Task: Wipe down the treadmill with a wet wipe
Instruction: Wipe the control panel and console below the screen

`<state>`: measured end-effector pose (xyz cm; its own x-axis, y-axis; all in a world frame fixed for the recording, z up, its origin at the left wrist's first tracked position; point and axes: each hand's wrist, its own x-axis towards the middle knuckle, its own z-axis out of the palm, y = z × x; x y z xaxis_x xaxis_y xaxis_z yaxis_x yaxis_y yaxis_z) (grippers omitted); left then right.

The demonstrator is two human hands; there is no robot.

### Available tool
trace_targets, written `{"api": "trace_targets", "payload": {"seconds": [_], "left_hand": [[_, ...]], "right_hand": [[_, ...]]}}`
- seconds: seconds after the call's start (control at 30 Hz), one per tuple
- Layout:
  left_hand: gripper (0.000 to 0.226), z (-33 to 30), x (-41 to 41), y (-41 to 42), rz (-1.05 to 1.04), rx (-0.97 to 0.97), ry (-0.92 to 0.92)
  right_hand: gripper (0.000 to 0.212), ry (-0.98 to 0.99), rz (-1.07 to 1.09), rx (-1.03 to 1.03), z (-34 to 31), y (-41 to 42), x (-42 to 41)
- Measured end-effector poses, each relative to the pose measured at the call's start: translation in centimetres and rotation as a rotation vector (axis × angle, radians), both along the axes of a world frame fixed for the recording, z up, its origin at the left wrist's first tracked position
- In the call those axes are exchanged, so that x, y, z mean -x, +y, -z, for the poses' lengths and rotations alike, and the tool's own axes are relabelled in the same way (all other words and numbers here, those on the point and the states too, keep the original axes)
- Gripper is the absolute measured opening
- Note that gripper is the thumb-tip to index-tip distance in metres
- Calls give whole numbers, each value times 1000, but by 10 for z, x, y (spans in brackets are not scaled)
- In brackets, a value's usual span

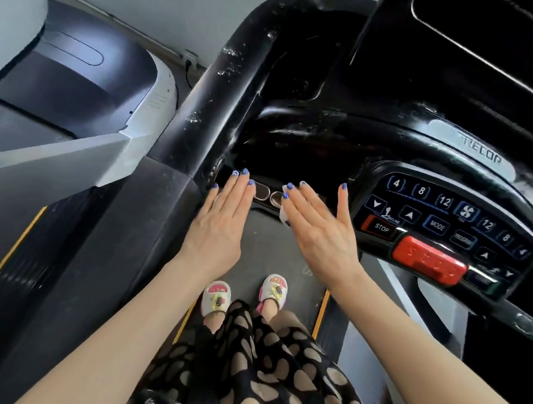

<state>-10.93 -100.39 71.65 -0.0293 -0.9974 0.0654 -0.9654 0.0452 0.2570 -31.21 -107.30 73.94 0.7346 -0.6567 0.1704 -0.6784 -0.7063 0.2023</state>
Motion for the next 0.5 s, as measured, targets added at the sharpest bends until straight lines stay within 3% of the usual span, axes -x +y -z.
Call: {"api": "trace_targets", "payload": {"seconds": [0.17,0.5], "left_hand": [[90,0,8,-6,23,-61,48],[97,0,51,-23,254,27,77]], "right_hand": [[25,-231,-109,-31,-6,-3,9],[32,-512,97,103,-32,-1,72]]}}
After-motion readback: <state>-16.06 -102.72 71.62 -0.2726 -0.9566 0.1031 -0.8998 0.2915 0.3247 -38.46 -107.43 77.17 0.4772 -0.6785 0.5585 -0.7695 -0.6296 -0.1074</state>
